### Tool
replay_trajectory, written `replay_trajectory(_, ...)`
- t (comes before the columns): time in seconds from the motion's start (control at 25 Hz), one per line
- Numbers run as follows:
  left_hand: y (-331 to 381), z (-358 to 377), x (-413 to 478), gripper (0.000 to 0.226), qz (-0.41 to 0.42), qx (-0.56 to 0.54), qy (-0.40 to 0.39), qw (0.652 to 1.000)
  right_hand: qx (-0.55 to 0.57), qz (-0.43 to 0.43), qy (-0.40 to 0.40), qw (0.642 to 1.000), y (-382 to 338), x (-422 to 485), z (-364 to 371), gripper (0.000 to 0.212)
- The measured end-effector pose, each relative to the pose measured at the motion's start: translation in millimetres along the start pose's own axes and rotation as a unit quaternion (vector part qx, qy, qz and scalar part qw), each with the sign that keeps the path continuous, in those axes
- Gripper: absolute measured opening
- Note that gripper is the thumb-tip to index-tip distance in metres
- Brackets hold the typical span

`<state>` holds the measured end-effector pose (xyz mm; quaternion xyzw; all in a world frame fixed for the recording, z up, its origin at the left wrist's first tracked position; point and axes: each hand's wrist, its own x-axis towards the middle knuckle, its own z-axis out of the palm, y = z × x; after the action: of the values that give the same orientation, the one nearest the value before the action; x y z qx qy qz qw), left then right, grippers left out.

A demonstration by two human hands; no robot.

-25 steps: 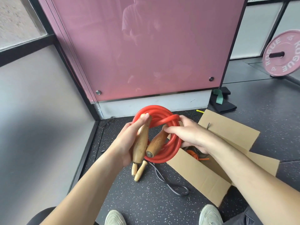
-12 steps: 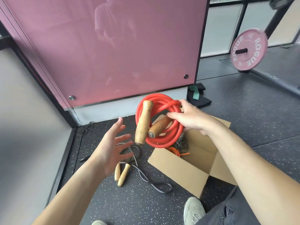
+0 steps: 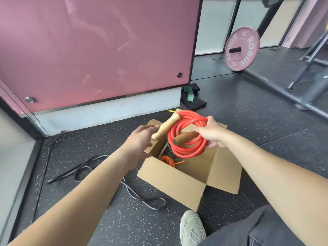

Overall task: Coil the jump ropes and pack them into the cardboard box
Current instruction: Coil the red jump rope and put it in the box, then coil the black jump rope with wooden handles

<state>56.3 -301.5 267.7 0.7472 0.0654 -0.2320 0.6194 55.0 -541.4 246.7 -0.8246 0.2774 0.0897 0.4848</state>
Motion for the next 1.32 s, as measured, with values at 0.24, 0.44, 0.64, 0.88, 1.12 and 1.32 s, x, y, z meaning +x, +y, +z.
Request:
replay_trajectory(0.24, -23, 79, 126, 0.053, 0.016, 0.063, 0.006, 0.998, -0.020, 0.025, -0.019, 0.999, 22, 71, -19, 0.057)
replay_trajectory(0.44, -86, 123, 195, 0.054, -0.061, 0.120, -0.040, 0.990, -0.071, 0.078, -0.041, 0.994, 98, 145, 5, 0.064)
replay_trajectory(0.64, -142, 136, 242, 0.026, -0.159, 0.280, -0.168, 0.932, -0.283, 0.029, -0.118, 0.951, 148, 214, 22, 0.057)
replay_trajectory(0.88, -193, 157, 293, 0.033, -0.181, 0.389, -0.191, 0.883, -0.412, 0.039, -0.150, 0.898, 188, 264, 59, 0.066)
replay_trajectory(1.12, -208, 165, 307, 0.033, -0.060, 0.531, -0.191, 0.824, -0.494, -0.036, -0.036, 0.868, 194, 257, 76, 0.079)
replay_trajectory(1.32, -167, 129, 287, 0.027, -0.014, 0.441, -0.190, 0.877, -0.495, -0.155, 0.032, 0.854, 145, 229, 58, 0.044)
